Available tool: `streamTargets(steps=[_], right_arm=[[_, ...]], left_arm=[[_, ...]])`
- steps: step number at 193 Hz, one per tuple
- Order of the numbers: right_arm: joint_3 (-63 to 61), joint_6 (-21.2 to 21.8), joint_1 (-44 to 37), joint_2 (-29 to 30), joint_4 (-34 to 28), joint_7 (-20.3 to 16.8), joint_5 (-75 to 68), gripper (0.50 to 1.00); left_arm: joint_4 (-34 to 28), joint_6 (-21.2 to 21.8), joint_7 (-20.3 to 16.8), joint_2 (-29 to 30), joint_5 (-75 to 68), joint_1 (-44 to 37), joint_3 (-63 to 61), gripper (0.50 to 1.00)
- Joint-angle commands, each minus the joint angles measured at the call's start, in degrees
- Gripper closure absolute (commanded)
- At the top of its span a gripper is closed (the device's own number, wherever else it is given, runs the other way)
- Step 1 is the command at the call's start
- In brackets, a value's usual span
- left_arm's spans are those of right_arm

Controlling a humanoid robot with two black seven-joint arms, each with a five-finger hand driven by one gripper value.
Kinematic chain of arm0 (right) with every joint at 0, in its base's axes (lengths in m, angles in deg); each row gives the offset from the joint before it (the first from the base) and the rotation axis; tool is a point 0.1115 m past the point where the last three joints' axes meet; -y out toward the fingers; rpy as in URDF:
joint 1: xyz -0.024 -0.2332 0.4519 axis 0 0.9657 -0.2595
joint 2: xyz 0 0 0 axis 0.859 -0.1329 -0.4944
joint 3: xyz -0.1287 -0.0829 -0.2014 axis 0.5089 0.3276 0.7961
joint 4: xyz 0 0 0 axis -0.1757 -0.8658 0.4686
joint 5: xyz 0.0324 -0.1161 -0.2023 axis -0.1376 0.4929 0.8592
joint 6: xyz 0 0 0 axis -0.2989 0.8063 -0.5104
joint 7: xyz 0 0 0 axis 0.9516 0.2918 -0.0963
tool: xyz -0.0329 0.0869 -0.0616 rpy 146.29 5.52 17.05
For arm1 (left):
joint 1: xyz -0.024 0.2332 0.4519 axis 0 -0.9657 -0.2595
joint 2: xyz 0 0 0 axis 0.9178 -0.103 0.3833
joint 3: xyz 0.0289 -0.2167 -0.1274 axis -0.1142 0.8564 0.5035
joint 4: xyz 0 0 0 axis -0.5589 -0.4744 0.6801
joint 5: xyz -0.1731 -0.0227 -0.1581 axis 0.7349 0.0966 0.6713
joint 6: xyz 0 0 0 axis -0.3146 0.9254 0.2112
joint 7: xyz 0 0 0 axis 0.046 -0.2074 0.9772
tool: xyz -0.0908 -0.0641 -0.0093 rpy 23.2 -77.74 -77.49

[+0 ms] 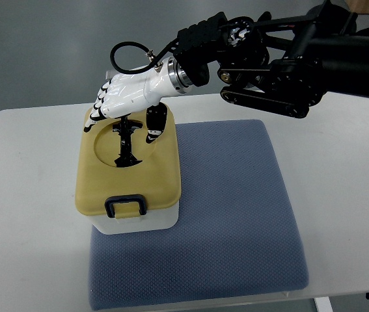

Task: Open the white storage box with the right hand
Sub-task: 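Lower the right hand and close its fingers around the black lid handle, then lift the yellow lid off the white box with the right hand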

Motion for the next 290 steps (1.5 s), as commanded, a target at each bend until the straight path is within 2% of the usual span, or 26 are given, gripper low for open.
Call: streamTargets(steps=[1,69,124,221,229,249,262,290], right_arm=[[0.0,-0.08,0.52,0.02,0.08,-0.09,0.0,0.585],[-0.17,-1.31,1.31,-0.06,0.25,-0.09,0.0,0.587],[-0.08,-1.93,2.36,0.46,0.25,0.0,0.61,0.628],[-0.17,-3.33,3.16,0.64,1.92,0.08,1.4,0.64],[-0.17,-3.42,3.16,0.46,1.92,0.08,1.4,0.67],[-0.17,-3.42,3.07,0.29,1.92,0.17,1.4,0.711],[-0.26,-3.42,3.07,0.29,1.92,0.17,1.4,0.799],[-0.52,-3.42,2.98,0.11,1.92,0.17,1.32,0.893]], left_arm=[[0.0,0.0,0.0,0.0,0.0,-0.01,0.0,0.5],[0.0,0.0,0.0,0.0,0.0,0.08,0.0,0.5],[0.0,0.0,0.0,0.0,0.0,-0.01,0.0,0.5],[0.0,0.0,0.0,0.0,0.0,-0.01,0.0,0.5],[0.0,0.0,0.0,0.0,0.0,-0.01,0.0,0.5],[0.0,0.0,0.0,0.0,0.0,-0.01,0.0,0.5],[0.0,0.0,0.0,0.0,0.0,-0.01,0.0,0.5],[0.0,0.0,0.0,0.0,0.0,-0.01,0.0,0.5]])
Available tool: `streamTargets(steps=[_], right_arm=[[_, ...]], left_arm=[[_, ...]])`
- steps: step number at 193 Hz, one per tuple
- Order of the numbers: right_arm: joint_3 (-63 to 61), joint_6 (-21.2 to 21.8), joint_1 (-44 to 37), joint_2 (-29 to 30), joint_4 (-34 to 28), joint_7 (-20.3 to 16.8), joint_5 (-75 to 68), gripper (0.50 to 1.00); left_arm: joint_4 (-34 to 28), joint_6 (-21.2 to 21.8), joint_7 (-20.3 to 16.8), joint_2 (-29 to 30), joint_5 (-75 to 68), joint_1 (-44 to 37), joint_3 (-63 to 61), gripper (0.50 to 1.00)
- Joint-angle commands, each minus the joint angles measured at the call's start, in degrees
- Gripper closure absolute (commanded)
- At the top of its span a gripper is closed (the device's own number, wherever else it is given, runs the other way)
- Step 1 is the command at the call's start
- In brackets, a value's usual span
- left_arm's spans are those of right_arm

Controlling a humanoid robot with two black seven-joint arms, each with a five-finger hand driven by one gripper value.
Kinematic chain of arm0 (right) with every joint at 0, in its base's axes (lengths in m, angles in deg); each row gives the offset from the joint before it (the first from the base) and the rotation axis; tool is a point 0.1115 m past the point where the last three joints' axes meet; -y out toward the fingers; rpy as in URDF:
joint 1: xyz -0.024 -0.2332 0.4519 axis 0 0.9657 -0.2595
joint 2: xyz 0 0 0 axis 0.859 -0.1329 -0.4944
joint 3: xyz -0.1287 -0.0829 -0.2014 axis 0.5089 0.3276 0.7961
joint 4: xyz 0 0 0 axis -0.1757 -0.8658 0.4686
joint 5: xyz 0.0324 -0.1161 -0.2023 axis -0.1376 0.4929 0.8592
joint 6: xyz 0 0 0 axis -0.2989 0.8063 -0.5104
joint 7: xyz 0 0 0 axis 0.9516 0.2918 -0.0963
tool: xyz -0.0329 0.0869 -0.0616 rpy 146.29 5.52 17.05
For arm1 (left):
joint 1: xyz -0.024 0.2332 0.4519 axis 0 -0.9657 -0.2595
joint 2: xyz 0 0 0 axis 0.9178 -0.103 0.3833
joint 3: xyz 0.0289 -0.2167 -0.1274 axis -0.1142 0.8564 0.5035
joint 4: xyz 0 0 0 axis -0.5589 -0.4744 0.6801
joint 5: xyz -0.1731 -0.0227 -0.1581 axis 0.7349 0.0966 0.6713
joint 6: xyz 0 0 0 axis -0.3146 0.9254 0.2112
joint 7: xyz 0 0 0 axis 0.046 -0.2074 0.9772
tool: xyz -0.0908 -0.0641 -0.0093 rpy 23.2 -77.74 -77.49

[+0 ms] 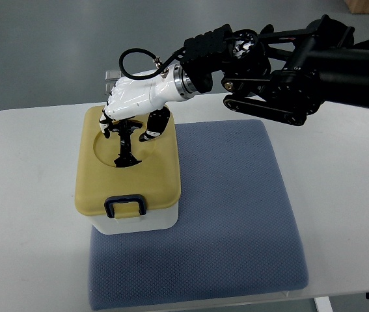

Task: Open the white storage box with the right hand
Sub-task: 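Lift the yellow lid off the white box with the right hand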

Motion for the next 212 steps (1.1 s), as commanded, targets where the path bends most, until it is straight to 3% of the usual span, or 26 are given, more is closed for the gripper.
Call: streamTargets(steps=[1,23,59,129,212], right_arm=[[-0.24,-0.01,-0.09,-0.1,0.0,0.01,-0.09,0.893],[-0.5,-0.01,-0.09,0.08,-0.09,0.1,-0.61,1.0],[-1.29,-0.09,0.0,0.08,-0.09,2.47,-1.06,1.0],[-5.25,0.08,-1.85,-0.98,0.0,2.56,-3.96,1.0],[-6.83,0.08,-2.02,-18.64,-0.53,5.55,-4.48,1.0]], left_arm=[[0.0,0.0,0.0,0.0,0.0,-0.02,0.0,0.5],[0.0,0.0,0.0,0.0,0.0,-0.02,0.0,0.5],[0.0,0.0,0.0,0.0,0.0,-0.02,0.0,0.5],[0.0,0.0,0.0,0.0,0.0,-0.02,0.0,0.5],[0.0,0.0,0.0,0.0,0.0,-0.02,0.0,0.5]])
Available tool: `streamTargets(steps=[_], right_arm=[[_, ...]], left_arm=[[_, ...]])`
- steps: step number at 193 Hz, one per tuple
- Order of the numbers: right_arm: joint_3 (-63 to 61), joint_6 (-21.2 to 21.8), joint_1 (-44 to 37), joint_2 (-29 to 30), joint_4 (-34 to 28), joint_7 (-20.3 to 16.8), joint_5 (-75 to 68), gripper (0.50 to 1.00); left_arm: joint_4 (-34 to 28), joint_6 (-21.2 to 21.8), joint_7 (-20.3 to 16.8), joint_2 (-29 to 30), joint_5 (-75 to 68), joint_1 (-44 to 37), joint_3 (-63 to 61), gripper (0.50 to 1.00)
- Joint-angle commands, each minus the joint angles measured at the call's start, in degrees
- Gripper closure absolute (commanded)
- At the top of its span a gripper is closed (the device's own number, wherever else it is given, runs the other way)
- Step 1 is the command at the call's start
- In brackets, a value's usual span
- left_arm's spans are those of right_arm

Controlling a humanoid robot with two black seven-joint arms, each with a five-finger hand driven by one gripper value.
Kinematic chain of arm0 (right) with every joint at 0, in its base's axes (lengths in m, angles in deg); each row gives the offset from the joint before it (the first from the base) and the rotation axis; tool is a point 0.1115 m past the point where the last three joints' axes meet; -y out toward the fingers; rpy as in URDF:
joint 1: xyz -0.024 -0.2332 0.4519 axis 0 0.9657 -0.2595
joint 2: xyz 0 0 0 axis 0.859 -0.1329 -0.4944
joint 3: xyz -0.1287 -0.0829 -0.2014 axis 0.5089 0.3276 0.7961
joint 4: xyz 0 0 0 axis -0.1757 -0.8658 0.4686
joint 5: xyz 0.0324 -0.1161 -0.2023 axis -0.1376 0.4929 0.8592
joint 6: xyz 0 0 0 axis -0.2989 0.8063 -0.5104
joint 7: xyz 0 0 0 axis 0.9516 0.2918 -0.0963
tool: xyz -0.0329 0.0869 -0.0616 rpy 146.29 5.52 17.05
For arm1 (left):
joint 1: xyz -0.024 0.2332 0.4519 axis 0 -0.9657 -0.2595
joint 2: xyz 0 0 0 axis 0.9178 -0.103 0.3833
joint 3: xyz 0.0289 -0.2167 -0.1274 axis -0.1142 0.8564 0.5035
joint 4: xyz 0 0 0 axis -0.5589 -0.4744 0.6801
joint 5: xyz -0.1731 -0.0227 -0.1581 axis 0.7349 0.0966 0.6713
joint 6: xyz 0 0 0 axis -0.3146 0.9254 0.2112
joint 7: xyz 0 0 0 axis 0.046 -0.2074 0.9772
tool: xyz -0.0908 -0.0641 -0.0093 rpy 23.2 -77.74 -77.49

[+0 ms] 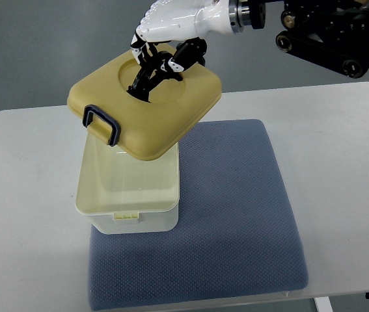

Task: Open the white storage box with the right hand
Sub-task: 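Lift the yellow lid off the white box with the right hand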

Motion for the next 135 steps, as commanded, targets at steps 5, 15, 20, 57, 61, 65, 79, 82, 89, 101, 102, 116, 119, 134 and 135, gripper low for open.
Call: streamTargets(steps=[5,15,20,57,61,65,79,82,89,101,102,116,119,134,135], right_arm=[[0.0,-0.03,0.74,-4.84,-0.07,0.49,0.07,1.0],[0.08,-0.03,1.35,-6.16,-0.07,0.51,0.25,1.0],[0.08,-0.03,2.06,-7.21,-0.07,0.51,0.25,1.0],[0.08,-0.38,5.31,-14.69,-0.07,0.51,0.34,1.0],[0.08,-0.65,5.57,-15.57,0.01,0.51,0.25,1.0],[0.08,-0.91,5.84,-16.53,-0.07,0.51,0.25,1.0],[0.08,-2.23,7.07,-19.6,0.01,0.51,0.16,1.0],[0.08,-2.32,7.33,-19.96,0.01,0.51,0.16,1.0],[0.08,-2.58,7.86,-21.19,0.01,0.51,0.16,1.0],[0.08,-2.85,8.74,-23.56,0.01,0.51,0.07,1.0],[0.08,-2.85,8.74,-23.56,0.01,0.51,0.07,1.0],[0.08,-3.02,9.79,-26.03,0.1,0.51,-0.01,1.0],[0.08,-3.28,10.23,-26.64,0.1,0.51,-0.01,1.0],[0.08,-4.6,12.07,-28.04,0.45,0.51,0.07,1.0],[0.08,-4.6,12.08,-28.05,0.45,0.51,0.07,1.0]], left_arm=[[0.0,0.0,0.0,0.0,0.0,-0.01,0.0,0.5],[0.0,0.0,0.0,0.0,0.0,-0.01,0.0,0.5],[0.0,0.0,0.0,0.0,0.0,0.08,0.0,0.5],[0.0,0.0,0.0,0.0,0.0,-0.01,0.0,0.5],[0.0,0.0,0.0,0.0,0.0,-0.01,0.0,0.5],[0.0,0.0,0.0,0.0,0.0,-0.01,0.0,0.5],[0.0,0.0,0.0,0.0,0.0,-0.01,0.0,0.5],[0.0,0.0,0.0,0.0,0.0,-0.01,0.0,0.5],[0.0,0.0,0.0,0.0,0.0,0.08,0.0,0.5],[0.0,0.0,0.0,0.0,0.0,-0.01,0.0,0.5],[0.0,0.0,0.0,0.0,0.0,-0.01,0.0,0.5],[0.0,0.0,0.0,0.0,0.0,-0.01,0.0,0.5],[0.0,0.0,0.0,0.0,0.0,0.08,0.0,0.5],[0.0,0.0,0.0,0.0,0.0,-0.01,0.0,0.5],[0.0,0.0,0.0,0.0,0.0,-0.01,0.0,0.5]])
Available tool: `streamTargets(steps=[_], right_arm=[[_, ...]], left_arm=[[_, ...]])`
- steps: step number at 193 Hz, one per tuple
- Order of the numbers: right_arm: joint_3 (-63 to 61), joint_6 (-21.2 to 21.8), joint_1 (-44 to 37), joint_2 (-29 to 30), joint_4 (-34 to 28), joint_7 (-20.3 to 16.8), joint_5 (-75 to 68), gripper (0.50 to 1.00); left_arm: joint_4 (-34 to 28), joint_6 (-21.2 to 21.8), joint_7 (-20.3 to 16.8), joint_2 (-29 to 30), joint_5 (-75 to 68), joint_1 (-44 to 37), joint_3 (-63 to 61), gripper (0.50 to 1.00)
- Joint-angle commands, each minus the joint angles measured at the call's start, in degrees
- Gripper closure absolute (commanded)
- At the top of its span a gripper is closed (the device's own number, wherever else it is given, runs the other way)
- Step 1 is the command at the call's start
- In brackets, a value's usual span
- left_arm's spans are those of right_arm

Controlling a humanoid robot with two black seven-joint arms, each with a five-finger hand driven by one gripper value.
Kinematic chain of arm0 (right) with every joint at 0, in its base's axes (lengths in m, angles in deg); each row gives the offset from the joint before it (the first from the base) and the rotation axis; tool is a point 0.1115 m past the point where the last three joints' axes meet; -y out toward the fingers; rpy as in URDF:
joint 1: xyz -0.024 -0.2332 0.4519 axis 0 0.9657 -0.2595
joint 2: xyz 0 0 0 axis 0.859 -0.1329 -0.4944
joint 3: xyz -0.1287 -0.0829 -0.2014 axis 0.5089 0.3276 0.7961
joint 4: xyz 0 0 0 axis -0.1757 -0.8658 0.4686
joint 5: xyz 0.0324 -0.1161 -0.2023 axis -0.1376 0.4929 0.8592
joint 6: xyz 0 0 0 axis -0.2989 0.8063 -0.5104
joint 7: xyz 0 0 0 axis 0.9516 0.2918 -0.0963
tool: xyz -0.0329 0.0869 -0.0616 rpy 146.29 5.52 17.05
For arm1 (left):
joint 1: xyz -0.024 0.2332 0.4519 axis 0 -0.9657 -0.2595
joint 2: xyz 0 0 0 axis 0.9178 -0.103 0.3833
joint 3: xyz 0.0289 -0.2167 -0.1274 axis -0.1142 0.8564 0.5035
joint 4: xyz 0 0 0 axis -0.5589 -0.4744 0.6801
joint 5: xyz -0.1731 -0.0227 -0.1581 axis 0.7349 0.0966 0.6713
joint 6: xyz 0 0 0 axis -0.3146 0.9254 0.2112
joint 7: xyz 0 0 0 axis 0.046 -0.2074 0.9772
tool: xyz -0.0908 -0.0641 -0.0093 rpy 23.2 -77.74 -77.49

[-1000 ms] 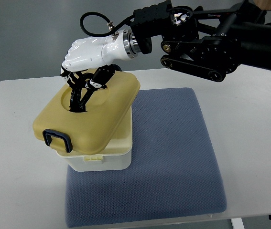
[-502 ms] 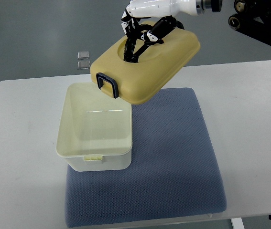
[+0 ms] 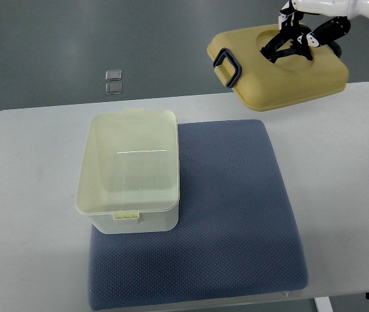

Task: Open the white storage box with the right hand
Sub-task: 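Lift the yellow lid off the white box with the right hand, then lower the held lid onto the mat beside the box and release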

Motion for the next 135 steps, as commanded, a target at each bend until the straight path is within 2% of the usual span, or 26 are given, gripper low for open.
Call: streamTargets(steps=[1,34,66,135], right_arm=[[0.0,-1.65,2.39,-2.23,0.42,0.0,-0.03,1.0],[0.0,-4.11,6.08,-3.81,2.53,0.0,-0.03,1.0],[0.09,-5.69,8.9,-2.76,5.34,0.0,-0.38,1.0],[0.09,-8.94,16.28,2.95,11.58,0.0,-1.52,1.0]], left_arm=[[0.0,0.0,0.0,0.0,0.0,-0.02,0.0,0.5],[0.0,0.0,0.0,0.0,0.0,-0.02,0.0,0.5],[0.0,0.0,0.0,0.0,0.0,-0.02,0.0,0.5],[0.0,0.0,0.0,0.0,0.0,-0.02,0.0,0.5]])
